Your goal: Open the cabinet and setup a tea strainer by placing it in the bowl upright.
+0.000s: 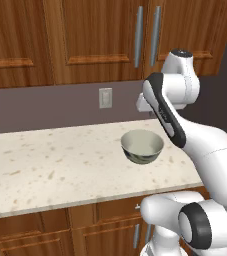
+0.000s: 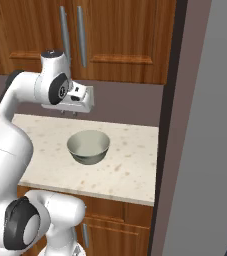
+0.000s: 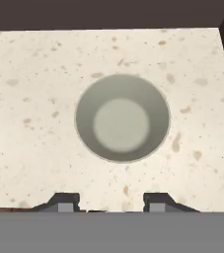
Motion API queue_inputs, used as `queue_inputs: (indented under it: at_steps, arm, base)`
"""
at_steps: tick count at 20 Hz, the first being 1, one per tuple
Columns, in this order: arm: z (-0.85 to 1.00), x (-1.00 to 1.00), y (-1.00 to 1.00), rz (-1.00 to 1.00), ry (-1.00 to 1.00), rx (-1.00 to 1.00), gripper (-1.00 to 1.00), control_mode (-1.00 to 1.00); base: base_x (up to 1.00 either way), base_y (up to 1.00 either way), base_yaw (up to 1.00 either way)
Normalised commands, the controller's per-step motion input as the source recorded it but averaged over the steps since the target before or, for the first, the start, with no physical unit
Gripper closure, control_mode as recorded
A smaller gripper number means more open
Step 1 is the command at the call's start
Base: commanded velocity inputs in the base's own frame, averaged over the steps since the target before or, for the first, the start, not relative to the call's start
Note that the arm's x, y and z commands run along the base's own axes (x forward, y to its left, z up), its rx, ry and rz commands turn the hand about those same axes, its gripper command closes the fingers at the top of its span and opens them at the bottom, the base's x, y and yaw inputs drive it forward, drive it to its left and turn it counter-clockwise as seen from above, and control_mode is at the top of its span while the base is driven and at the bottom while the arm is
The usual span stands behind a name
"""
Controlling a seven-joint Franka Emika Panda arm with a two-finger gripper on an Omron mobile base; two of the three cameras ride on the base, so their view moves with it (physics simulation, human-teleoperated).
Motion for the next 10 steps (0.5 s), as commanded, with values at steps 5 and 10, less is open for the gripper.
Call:
queue_inputs:
  at_steps: [5,10]
  arm:
    - [0.12,-0.16,-0.01,0.0,-0.09,-0.04,-1.0,-1.0]
    - [1.0,-0.14,-0.02,0.0,-0.64,-0.02,-1.0,-1.0]
  base:
    - [0.0,0.0,0.0]
    - [0.0,0.0,0.0]
